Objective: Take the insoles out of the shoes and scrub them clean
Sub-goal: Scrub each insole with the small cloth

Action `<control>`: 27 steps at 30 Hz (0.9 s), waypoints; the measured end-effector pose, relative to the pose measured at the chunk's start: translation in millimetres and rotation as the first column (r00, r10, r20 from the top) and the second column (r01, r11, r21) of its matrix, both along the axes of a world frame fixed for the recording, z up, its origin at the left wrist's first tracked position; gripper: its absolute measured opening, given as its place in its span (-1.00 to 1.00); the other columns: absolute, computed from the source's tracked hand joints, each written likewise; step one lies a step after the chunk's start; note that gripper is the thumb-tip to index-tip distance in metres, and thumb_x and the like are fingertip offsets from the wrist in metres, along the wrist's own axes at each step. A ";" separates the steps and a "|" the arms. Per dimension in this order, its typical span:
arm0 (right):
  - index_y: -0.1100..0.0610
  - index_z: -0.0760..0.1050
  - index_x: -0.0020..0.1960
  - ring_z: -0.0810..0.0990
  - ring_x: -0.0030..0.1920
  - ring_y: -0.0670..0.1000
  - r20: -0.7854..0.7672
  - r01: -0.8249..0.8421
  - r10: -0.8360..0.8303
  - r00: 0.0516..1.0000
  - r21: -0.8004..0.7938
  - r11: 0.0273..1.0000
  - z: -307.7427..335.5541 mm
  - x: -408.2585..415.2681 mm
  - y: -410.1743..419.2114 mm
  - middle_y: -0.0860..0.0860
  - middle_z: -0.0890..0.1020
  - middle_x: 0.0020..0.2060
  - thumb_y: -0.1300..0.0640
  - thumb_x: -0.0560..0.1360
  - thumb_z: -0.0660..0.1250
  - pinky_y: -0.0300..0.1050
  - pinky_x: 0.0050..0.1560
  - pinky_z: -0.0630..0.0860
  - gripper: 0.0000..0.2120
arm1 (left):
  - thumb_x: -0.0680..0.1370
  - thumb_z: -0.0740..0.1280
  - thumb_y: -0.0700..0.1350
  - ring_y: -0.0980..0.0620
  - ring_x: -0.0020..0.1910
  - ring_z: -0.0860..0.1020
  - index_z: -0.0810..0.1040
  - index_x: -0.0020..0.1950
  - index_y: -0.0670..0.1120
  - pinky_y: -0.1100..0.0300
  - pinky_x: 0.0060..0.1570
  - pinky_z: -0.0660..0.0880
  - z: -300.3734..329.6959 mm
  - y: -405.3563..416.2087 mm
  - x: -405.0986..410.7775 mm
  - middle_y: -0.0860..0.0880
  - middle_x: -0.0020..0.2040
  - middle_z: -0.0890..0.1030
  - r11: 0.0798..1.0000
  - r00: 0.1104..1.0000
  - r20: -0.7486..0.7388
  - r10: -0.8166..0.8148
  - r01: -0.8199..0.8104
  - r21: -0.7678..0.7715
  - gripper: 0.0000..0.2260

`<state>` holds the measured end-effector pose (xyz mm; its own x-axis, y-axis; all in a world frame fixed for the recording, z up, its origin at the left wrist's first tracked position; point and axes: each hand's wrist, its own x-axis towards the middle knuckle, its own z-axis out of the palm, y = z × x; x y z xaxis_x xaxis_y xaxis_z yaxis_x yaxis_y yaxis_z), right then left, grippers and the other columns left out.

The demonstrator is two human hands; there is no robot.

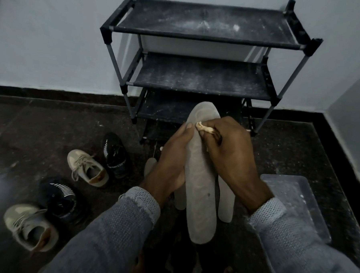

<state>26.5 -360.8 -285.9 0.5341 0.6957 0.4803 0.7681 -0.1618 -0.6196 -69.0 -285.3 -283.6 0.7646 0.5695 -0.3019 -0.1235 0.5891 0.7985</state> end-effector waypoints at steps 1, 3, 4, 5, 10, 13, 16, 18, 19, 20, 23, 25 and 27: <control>0.12 0.62 0.01 0.53 -0.12 -0.13 -0.001 0.013 -0.013 1.000 0.001 1.000 0.2 1.3 0.0 -0.02 0.61 -0.12 0.17 0.52 0.36 -0.43 -0.08 0.40 -0.90 | 0.67 0.07 -0.06 -0.01 0.01 0.64 0.42 0.37 -0.08 0.11 -0.01 0.61 0.1 0.1 0.0 -0.13 0.14 0.62 1.000 1.000 -0.019 0.008 -0.008 0.018 -0.69; 0.14 0.63 0.01 0.53 -0.13 -0.12 -0.007 0.059 -0.059 0.998 0.016 0.998 1.8 6.6 -0.1 0.00 0.62 -0.12 0.16 0.53 0.36 -0.44 -0.10 0.39 -0.89 | 0.67 0.07 -0.07 -0.04 0.09 0.62 0.40 0.38 -0.05 0.06 0.05 0.59 -0.1 0.3 0.0 -0.13 0.18 0.60 0.998 0.999 -0.047 0.019 -0.017 0.056 -0.69; 0.15 0.62 0.01 0.53 -0.13 -0.11 -0.016 0.089 -0.089 0.996 0.031 0.996 2.8 10.2 -0.5 0.01 0.62 -0.12 0.16 0.53 0.36 -0.43 -0.11 0.39 -0.89 | 0.67 0.07 -0.08 -0.06 0.12 0.60 0.40 0.40 -0.05 0.04 0.06 0.58 -0.1 0.2 0.2 -0.13 0.20 0.59 0.997 0.998 -0.054 0.016 -0.012 0.073 -0.69; 0.16 0.62 0.00 0.53 -0.14 -0.10 -0.029 0.117 -0.115 0.993 0.048 0.992 3.4 14.0 -1.0 0.02 0.62 -0.13 0.16 0.53 0.36 -0.39 -0.11 0.41 -0.89 | 0.68 0.07 -0.08 -0.07 0.13 0.60 0.39 0.41 -0.04 0.03 0.06 0.58 -0.1 -0.3 0.5 -0.13 0.22 0.59 0.996 0.998 -0.063 0.010 -0.005 0.088 -0.68; 0.17 0.63 0.02 0.54 -0.13 -0.10 -0.046 0.056 -0.055 0.997 0.037 0.998 0.9 11.7 0.9 0.01 0.62 -0.12 0.23 0.51 0.36 -0.43 -0.09 0.40 -0.88 | 0.68 0.07 -0.11 -0.06 0.13 0.60 0.40 0.40 -0.07 0.09 0.06 0.58 -1.3 -1.4 1.0 -0.14 0.22 0.59 0.993 0.998 -0.058 -0.029 0.036 0.117 -0.68; 0.16 0.63 0.02 0.53 -0.12 -0.13 -0.023 -0.058 0.058 0.998 0.026 0.998 -0.1 0.7 3.9 -0.03 0.60 -0.13 0.28 0.48 0.37 -0.41 -0.08 0.42 -0.85 | 0.67 0.06 -0.12 -0.06 0.18 0.57 0.38 0.42 -0.07 0.09 0.12 0.54 -1.7 0.3 0.8 -0.14 0.26 0.56 0.994 0.999 -0.039 -0.027 0.031 0.108 -0.67; 0.16 0.64 0.00 0.55 -0.14 -0.10 -0.013 0.006 -0.005 1.000 0.060 0.998 2.2 7.4 4.6 0.01 0.62 -0.14 0.26 0.49 0.37 -0.30 -0.10 0.46 -0.88 | 0.67 0.07 -0.11 -0.11 0.20 0.56 0.38 0.42 -0.07 0.01 0.18 0.52 -1.8 0.9 -0.5 -0.16 0.26 0.56 0.993 0.998 -0.036 -0.053 0.057 0.108 -0.67; 0.16 0.64 -0.03 0.53 -0.16 -0.10 -0.033 0.104 -0.101 0.994 0.089 0.991 3.7 18.0 3.6 0.04 0.62 -0.16 0.24 0.51 0.35 -0.35 -0.12 0.43 -0.90 | 0.67 0.07 -0.12 -0.12 0.20 0.56 0.39 0.42 -0.07 -0.04 0.20 0.50 -2.3 -1.6 -0.7 -0.15 0.25 0.57 0.988 0.995 -0.048 -0.083 0.089 0.126 -0.67; 0.15 0.64 -0.03 0.52 -0.16 -0.12 -0.044 0.137 -0.133 0.990 0.099 0.986 3.9 21.5 3.1 0.04 0.62 -0.15 0.25 0.51 0.35 -0.40 -0.11 0.41 -0.89 | 0.68 0.07 -0.13 -0.11 0.20 0.57 0.39 0.42 -0.06 -0.04 0.20 0.50 -3.1 -2.8 -0.8 -0.14 0.25 0.57 0.985 0.994 -0.053 -0.097 0.103 0.141 -0.67; 0.14 0.64 -0.02 0.52 -0.15 -0.13 -0.052 0.148 -0.144 0.988 0.103 0.984 3.3 22.8 2.9 0.03 0.62 -0.14 0.26 0.50 0.34 -0.42 -0.10 0.39 -0.88 | 0.68 0.06 -0.14 -0.10 0.20 0.57 0.39 0.42 -0.05 -0.02 0.20 0.50 -3.4 -3.8 -0.3 -0.13 0.25 0.57 0.981 0.993 -0.050 -0.110 0.116 0.156 -0.67; 0.16 0.64 0.04 0.53 -0.11 -0.13 -0.026 0.004 -0.001 1.000 0.094 0.996 1.4 13.1 4.3 0.00 0.61 -0.11 0.29 0.48 0.35 -0.40 -0.05 0.42 -0.83 | 0.68 0.04 -0.19 -0.07 0.26 0.53 0.34 0.45 -0.03 0.01 0.25 0.47 -4.7 -2.3 1.1 -0.13 0.31 0.52 0.975 0.993 -0.033 -0.117 0.121 0.186 -0.65; 0.18 0.64 0.05 0.54 -0.09 -0.13 0.007 -0.107 0.107 0.994 0.081 0.991 1.1 7.3 5.6 -0.02 0.60 -0.10 0.30 0.47 0.35 -0.39 -0.03 0.44 -0.81 | 0.68 0.03 -0.22 -0.07 0.30 0.50 0.31 0.47 -0.04 -0.01 0.30 0.42 -6.3 1.0 1.4 -0.14 0.35 0.49 0.974 0.994 -0.022 -0.106 0.108 0.199 -0.63; 0.18 0.64 0.04 0.54 -0.10 -0.10 0.028 -0.081 0.079 0.996 0.070 0.994 2.2 11.7 6.6 0.02 0.62 -0.11 0.31 0.47 0.35 -0.38 -0.04 0.43 -0.82 | 0.67 0.04 -0.23 -0.07 0.27 0.52 0.32 0.46 -0.04 0.02 0.26 0.46 -7.0 2.8 0.5 -0.15 0.33 0.50 0.971 0.994 -0.010 -0.109 0.109 0.215 -0.64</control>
<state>38.2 -354.2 -283.7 0.4650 0.6996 0.5426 0.7922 -0.0552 -0.6078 -68.4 -282.6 -290.5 0.8261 0.5341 -0.1799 -0.0699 0.4139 0.9076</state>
